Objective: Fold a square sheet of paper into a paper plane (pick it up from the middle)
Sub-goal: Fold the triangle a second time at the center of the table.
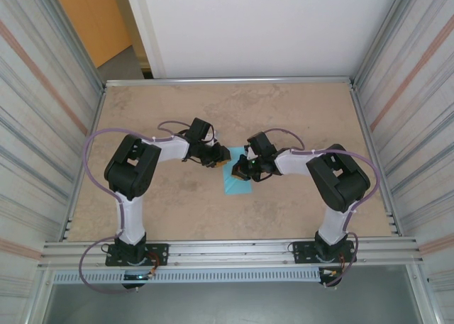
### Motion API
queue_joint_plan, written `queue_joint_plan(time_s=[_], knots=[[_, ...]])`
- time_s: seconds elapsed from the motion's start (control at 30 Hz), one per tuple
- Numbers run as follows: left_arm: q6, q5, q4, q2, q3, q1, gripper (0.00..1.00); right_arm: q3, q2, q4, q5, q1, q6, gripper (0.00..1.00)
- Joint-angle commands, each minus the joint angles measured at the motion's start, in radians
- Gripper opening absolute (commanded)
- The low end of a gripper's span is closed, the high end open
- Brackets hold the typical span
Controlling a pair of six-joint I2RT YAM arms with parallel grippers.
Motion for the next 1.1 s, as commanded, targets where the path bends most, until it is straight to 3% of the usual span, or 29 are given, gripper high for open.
queue_joint_plan(time_s=[0.0, 1.07], knots=[[-0.008, -0.001, -0.043, 0.033, -0.017, -0.001, 0.28, 0.027, 0.025, 0.008, 0.01, 0.009, 0.013, 0.01], [-0.01, 0.004, -0.042, 0.032, -0.02, 0.0, 0.28, 0.034, 0.063, -0.005, 0.01, 0.009, 0.002, 0.02]])
